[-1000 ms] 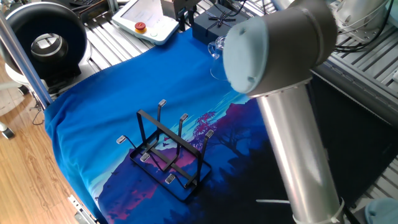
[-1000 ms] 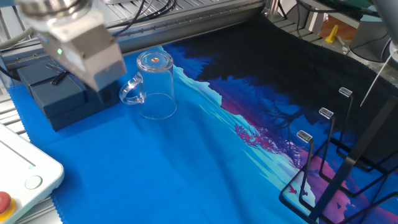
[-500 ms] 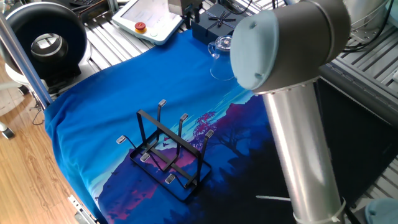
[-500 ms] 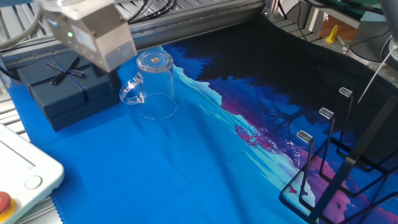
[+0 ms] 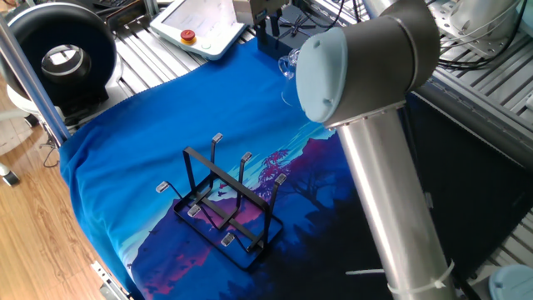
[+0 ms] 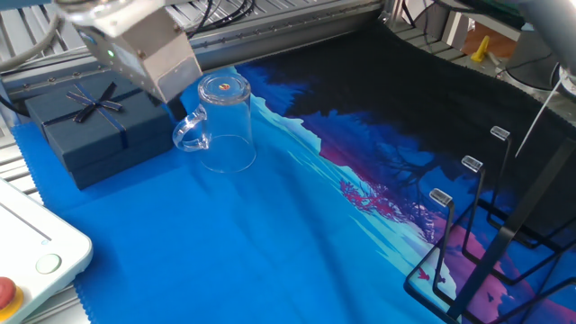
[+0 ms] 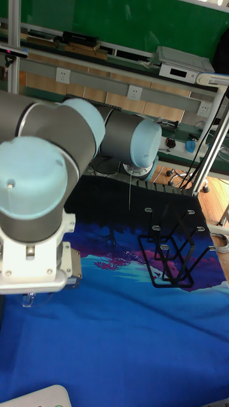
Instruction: Take the cup off the cup rack
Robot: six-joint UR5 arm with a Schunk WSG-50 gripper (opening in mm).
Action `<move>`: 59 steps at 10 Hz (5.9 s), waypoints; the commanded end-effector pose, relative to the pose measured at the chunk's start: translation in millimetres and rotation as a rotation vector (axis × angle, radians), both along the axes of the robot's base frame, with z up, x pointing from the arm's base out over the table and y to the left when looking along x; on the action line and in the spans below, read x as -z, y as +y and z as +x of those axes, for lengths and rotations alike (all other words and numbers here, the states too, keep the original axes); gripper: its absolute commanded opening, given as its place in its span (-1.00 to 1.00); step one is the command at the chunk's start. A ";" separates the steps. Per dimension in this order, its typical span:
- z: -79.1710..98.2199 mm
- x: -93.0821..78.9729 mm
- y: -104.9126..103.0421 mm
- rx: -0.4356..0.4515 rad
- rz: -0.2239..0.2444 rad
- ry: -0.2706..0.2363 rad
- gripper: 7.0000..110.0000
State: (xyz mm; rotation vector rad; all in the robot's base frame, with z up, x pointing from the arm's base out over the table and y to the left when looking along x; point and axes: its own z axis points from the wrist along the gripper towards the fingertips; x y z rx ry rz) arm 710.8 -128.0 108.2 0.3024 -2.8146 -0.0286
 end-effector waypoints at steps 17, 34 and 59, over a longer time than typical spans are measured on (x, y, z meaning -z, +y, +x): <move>105.0 10.1 62.4 -0.091 0.153 -0.358 -0.28; 62.7 10.2 31.6 -0.034 0.023 -0.183 -0.28; -155.1 -14.0 -3.5 0.048 -0.026 0.327 -0.28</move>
